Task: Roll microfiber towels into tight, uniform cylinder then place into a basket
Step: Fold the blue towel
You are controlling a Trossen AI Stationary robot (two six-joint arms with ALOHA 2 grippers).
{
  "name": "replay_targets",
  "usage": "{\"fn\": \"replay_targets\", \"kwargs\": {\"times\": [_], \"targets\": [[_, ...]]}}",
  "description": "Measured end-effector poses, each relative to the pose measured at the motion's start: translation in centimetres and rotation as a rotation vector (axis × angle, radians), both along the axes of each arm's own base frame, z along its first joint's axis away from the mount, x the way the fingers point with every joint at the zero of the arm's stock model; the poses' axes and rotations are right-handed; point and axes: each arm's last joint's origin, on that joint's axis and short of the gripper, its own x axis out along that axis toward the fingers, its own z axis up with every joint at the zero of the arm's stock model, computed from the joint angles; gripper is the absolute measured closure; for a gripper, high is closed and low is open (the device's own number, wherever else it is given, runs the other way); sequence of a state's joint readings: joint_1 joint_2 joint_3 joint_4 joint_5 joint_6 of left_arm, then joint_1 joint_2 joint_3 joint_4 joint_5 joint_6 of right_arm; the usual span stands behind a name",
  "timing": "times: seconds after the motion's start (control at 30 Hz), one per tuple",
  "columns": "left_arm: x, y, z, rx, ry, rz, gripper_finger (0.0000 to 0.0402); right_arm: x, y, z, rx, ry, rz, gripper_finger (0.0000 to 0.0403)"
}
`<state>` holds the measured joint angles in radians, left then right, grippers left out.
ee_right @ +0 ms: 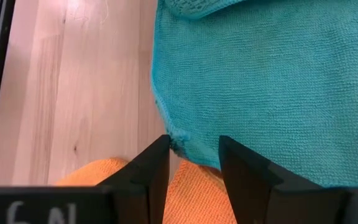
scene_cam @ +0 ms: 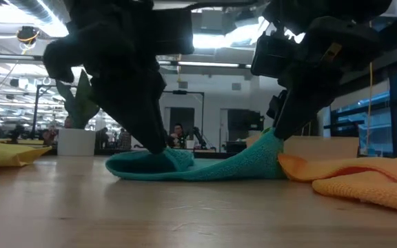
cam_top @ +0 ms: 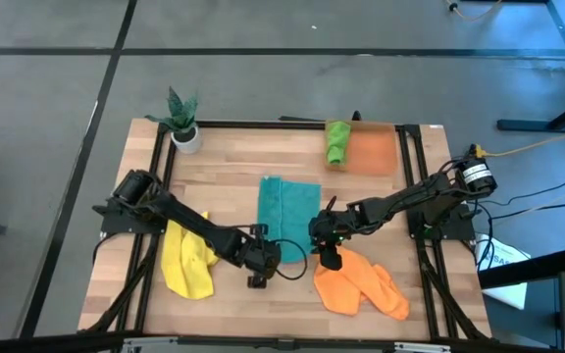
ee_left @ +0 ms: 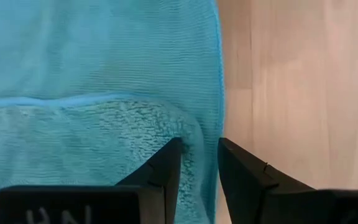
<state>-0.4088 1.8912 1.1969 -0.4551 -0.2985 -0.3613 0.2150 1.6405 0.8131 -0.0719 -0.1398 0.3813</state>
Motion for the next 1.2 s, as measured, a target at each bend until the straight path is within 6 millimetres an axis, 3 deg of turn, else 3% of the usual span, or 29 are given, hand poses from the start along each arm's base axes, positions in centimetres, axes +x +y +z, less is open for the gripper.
{"fn": "replay_targets", "kwargs": {"times": [0.2,0.53,0.97,1.2], "targets": [[-0.21,-0.39,-0.87,0.023,0.031,-0.011,0.0305,-0.02,0.00,-0.01,-0.001,0.003,0.001,0.0263],[-0.08,-0.12,-0.71,0.084,-0.004,0.027,0.0305,0.00,0.00,0.00,0.001,0.001,0.000,0.0263],[-0.38,0.39,-0.81,0.093,-0.013,0.185,0.0308,0.01,0.00,0.01,0.002,0.000,-0.002,0.0263],[-0.39,0.35,-0.82,0.084,-0.008,0.180,0.0380,0.01,-0.01,0.01,0.002,0.000,-0.002,0.0263]]}}
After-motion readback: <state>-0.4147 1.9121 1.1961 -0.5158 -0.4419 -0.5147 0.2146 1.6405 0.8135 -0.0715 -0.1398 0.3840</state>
